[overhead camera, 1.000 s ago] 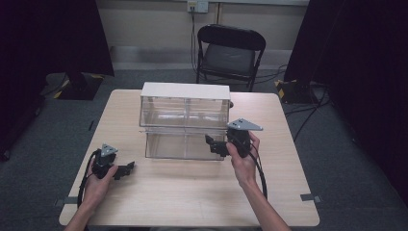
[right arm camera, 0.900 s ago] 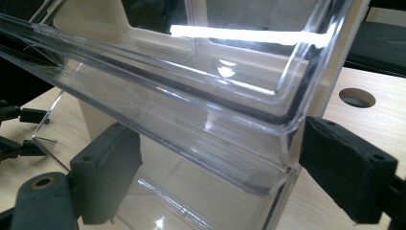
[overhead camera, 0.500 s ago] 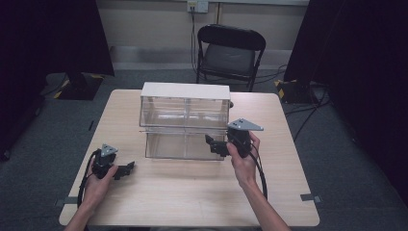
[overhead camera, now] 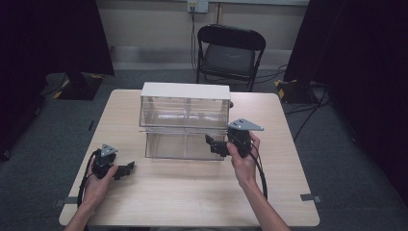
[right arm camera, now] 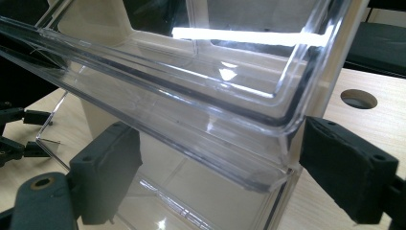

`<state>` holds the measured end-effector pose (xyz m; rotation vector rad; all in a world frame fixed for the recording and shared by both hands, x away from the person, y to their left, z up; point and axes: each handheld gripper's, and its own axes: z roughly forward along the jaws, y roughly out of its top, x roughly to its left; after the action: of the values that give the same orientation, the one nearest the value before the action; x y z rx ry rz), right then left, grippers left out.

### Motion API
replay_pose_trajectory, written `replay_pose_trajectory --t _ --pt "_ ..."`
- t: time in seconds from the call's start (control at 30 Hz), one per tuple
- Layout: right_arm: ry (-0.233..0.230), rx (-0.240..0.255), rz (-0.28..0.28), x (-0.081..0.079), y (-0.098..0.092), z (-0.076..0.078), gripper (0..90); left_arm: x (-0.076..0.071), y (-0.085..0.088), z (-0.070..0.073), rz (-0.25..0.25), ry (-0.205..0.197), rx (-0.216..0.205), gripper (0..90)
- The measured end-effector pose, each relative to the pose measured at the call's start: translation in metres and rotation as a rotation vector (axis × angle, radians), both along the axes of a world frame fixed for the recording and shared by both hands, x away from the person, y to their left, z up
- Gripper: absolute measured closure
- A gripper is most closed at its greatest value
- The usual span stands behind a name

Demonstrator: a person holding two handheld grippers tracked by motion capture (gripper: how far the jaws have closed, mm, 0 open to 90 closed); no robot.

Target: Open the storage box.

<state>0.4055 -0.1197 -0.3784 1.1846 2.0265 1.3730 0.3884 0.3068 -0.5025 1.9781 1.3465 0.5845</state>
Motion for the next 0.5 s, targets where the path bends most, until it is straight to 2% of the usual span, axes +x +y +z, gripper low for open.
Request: replay_pose_trajectory --t 0.5 --pt "0.0 -0.001 0.001 0.0005 0.0001 0.0006 13.5 0.0 0.0 0.0 0.0 0.0 0.0 10.5"
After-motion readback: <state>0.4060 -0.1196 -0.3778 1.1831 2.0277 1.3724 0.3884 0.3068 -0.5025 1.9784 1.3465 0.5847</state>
